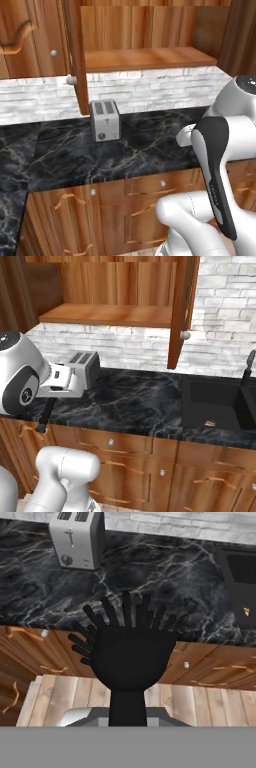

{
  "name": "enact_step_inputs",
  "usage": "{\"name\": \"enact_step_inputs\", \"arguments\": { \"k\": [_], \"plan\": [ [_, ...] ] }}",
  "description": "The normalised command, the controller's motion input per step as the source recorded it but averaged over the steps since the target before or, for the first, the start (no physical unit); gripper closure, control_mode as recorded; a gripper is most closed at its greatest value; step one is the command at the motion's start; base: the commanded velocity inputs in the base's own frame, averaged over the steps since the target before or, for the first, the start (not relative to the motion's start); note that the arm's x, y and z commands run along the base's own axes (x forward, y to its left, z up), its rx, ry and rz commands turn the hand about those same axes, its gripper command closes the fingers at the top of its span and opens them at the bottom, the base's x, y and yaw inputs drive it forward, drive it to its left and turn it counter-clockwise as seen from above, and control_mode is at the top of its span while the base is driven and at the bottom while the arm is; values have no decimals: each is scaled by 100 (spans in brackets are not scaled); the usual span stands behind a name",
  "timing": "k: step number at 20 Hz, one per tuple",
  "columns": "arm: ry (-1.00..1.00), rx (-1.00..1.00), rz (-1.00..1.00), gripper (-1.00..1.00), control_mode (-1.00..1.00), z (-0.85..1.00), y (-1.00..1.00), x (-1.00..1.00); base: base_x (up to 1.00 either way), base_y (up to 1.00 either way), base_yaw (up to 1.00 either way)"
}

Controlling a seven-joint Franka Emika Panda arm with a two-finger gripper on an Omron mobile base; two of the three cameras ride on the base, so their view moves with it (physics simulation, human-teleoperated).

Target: Pick up the dish brush and bar soap from the sink, and place them back in the cabinet, and close the cabinet doors.

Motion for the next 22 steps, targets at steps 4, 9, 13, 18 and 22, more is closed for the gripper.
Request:
{"name": "enact_step_inputs", "arguments": {
  "k": [4,9,13,18,22],
  "plan": [
    [0,0,0,100,100,0,0,0,42,31,0],
    [0,0,0,100,100,0,0,0,45,16,0],
    [0,0,0,100,100,0,0,0,44,0,0],
    [0,0,0,100,100,0,0,0,46,0,0],
    [0,0,0,100,100,0,0,0,46,0,0]
  ]
}}
